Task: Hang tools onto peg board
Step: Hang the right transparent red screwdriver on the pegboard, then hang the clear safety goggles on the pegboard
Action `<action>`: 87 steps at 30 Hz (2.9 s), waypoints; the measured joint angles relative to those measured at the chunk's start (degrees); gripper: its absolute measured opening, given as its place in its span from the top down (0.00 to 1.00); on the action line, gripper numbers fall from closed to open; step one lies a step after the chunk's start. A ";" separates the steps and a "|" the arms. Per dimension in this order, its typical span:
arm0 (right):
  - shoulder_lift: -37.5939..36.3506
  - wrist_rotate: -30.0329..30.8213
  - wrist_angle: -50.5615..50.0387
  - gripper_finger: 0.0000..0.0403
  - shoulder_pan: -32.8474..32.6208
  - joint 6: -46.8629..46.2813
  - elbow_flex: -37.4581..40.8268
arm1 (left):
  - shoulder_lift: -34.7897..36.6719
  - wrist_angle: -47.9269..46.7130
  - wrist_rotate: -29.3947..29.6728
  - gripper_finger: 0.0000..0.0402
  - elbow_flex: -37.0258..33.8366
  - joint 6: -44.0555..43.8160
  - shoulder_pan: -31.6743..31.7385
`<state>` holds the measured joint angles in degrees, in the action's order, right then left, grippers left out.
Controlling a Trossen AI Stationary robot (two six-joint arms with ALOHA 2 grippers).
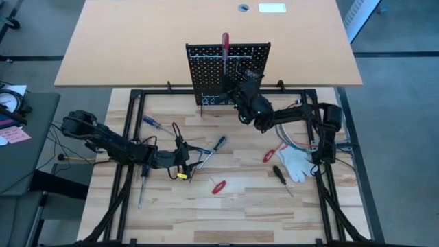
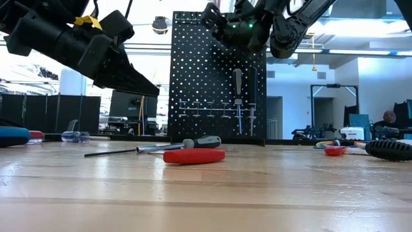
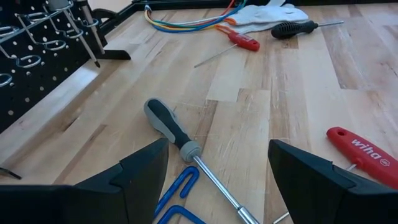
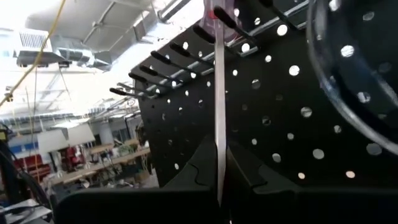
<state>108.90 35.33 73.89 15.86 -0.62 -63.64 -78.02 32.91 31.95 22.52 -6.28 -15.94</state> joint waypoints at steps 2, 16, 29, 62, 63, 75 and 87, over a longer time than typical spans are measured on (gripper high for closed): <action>0.00 0.00 -1.37 0.96 0.04 0.04 -0.04 | 0.00 0.00 0.00 0.33 0.00 0.00 0.00; 0.11 -0.20 -12.50 0.69 1.48 0.78 0.07 | 0.01 -0.20 -0.01 0.33 0.00 -0.15 0.02; -3.86 -0.19 -21.17 0.50 -0.97 7.91 0.16 | 0.01 -0.61 -0.03 0.33 0.00 -0.39 0.02; -21.70 -23.72 -58.36 0.98 -0.14 13.50 -7.11 | 0.00 0.28 -0.01 0.33 0.00 0.48 0.20; -20.65 -23.95 -58.38 0.98 1.03 13.61 -8.19 | 0.02 0.26 0.01 0.33 0.00 0.50 0.20; -14.92 -26.06 -62.63 0.99 10.00 11.75 -11.51 | 0.00 -1.16 -0.07 0.33 0.00 -0.64 0.20; -17.99 -26.34 -73.79 0.98 0.80 15.16 -11.54 | 0.02 -1.07 -0.07 0.33 0.00 -1.05 0.17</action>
<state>90.91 8.99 0.10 16.66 14.53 -75.18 -78.00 31.83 31.88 22.52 -7.33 -15.77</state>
